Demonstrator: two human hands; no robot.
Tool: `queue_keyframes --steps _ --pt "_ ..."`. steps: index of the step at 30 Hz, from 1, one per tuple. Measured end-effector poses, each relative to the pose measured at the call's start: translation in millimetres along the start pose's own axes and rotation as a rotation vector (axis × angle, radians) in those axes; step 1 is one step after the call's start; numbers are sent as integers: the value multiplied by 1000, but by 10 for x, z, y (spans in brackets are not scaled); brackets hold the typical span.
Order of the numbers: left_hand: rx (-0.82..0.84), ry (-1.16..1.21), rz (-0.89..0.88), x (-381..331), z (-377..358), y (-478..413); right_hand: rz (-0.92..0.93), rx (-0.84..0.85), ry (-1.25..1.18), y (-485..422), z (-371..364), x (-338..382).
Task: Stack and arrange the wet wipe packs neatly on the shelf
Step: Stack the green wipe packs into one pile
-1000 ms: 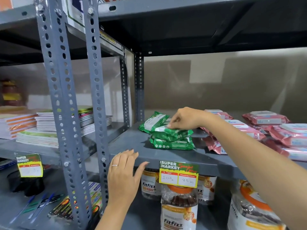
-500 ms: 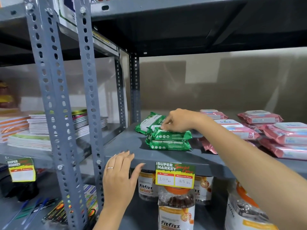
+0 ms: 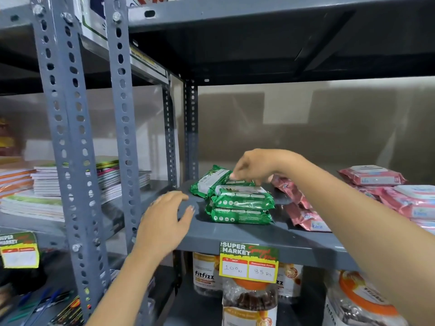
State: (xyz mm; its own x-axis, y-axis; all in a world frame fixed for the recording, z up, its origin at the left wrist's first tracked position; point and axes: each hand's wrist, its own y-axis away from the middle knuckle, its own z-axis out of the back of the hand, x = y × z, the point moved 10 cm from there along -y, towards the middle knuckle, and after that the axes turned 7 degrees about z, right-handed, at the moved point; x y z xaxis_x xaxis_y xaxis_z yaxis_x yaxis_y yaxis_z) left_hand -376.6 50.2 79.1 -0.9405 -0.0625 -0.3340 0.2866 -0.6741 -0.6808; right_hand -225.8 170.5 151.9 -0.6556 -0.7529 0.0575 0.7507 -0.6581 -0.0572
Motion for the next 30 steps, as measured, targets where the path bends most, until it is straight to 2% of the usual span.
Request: queue_keyframes --steps 4,6,13,20,26,30 --pt "571 -186 50 52 -715 -153 17 -93 155 -383 205 -91" --pt "691 -245 58 71 -871 -94 28 -60 216 -578 163 -110" --pt "708 -269 57 75 -857 -64 52 105 241 -1199 -255 -106" --pt "671 -250 60 61 -797 -62 101 389 375 -1570 -624 195" --pt "654 -232 59 63 -791 -69 94 379 245 -1672 -509 121" --pt "641 -218 62 63 -791 -66 -12 284 292 -1772 -193 -242"
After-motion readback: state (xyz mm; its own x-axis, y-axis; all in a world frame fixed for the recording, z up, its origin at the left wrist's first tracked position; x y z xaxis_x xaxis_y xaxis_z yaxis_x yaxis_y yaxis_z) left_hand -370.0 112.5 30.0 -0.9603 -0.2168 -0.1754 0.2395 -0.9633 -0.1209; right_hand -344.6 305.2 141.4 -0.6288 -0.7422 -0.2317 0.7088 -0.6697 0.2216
